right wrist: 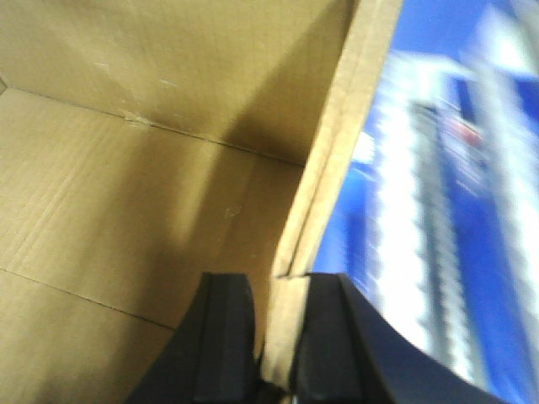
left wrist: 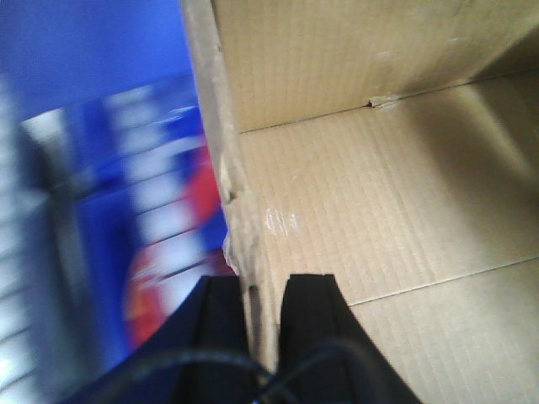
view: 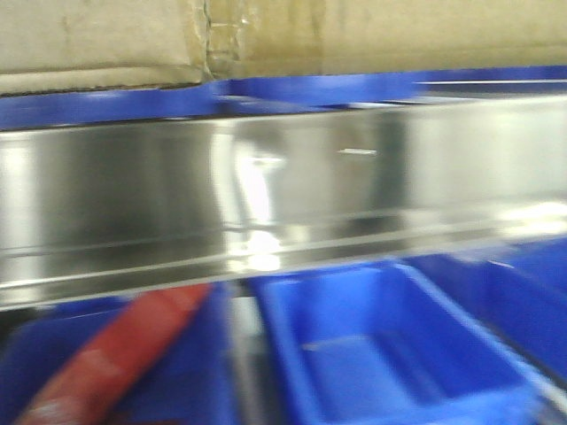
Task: Grab carton from right shelf to conveyor
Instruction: 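Lift the carton with both grippers and pull it off the shelf, then hold the carton with both grippers while the base turns and drives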
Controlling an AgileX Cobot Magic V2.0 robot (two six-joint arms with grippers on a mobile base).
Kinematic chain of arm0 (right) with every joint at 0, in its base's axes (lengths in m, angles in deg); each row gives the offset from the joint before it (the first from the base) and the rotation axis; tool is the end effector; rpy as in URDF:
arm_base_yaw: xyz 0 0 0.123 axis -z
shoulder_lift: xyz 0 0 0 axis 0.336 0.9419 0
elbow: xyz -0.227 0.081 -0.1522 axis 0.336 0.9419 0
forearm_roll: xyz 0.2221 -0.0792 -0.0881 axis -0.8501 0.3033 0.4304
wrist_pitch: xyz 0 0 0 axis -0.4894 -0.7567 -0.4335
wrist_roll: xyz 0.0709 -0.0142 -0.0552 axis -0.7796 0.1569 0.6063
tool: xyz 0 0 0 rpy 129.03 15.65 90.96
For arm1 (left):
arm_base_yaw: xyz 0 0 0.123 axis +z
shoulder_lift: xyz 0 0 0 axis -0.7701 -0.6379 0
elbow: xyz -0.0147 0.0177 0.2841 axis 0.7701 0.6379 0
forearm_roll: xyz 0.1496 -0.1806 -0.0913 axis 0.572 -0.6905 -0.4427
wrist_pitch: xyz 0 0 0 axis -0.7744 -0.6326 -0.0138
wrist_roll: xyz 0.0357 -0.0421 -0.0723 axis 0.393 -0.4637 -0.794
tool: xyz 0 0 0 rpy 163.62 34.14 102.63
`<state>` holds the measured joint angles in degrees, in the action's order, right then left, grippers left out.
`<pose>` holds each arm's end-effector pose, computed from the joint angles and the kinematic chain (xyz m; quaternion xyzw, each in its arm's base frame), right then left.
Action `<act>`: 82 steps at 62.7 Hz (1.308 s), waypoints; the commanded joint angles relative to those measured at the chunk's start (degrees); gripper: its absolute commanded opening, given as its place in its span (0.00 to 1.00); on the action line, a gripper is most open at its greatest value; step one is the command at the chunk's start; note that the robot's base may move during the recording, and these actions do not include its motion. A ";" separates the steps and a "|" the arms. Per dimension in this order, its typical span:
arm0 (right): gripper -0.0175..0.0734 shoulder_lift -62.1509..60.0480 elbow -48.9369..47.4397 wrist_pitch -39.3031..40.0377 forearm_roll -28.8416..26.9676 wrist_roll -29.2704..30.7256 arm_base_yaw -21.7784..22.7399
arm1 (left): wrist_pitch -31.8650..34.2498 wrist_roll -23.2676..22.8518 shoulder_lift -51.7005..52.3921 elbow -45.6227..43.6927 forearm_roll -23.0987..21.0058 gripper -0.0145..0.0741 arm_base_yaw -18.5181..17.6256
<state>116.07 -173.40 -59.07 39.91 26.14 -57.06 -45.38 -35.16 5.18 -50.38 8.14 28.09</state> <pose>0.1995 0.1315 0.4990 -0.1949 0.8845 0.0809 0.4162 0.2142 -0.0731 0.4852 0.0593 0.9102 -0.0504 0.4068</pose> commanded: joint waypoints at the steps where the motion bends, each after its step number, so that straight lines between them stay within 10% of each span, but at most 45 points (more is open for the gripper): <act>1: 0.12 -1.00 -0.26 2.98 -0.56 1.84 -0.39 | 1.71 0.28 0.52 -0.01 -0.83 0.14 -0.38; 82: 0.12 -1.00 -0.26 2.98 -0.56 1.84 -0.39 | 1.71 0.28 0.52 -0.01 -0.83 0.14 -0.38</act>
<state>116.07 -173.40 -59.07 39.91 26.14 -57.06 -45.38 -35.16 5.18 -50.38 8.14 28.09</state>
